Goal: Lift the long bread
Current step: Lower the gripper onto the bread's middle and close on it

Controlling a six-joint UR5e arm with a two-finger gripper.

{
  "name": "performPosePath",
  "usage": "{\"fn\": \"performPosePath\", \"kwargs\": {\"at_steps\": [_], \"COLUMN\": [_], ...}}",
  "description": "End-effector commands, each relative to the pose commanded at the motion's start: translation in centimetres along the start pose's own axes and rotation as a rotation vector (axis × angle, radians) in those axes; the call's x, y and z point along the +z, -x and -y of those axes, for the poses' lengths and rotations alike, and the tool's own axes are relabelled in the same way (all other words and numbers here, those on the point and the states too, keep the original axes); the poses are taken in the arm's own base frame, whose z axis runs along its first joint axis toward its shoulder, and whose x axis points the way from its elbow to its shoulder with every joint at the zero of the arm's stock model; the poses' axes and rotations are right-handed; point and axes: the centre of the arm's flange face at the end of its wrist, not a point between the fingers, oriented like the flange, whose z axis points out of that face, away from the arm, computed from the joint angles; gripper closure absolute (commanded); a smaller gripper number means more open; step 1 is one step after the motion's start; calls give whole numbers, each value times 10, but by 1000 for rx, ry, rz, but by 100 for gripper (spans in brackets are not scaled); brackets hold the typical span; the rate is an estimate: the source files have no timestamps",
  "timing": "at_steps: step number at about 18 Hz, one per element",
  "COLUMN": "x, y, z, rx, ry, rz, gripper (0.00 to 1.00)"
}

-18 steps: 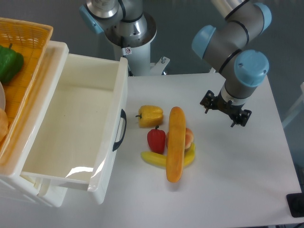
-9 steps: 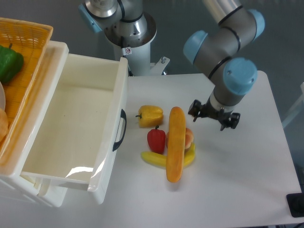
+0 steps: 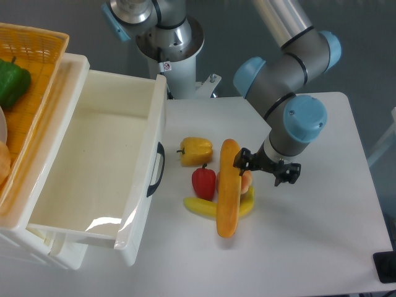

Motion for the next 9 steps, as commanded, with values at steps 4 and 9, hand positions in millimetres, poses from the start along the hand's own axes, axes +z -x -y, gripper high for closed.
{"fn": "performPosePath", "kwargs": {"at_steps": [4,9], "x": [18,31], "y": [-14,-19], "z": [24,26], "rx": [-26,-23], "ry": [-14,2], "rz": [-28,-44], "gripper": [0,5]}}
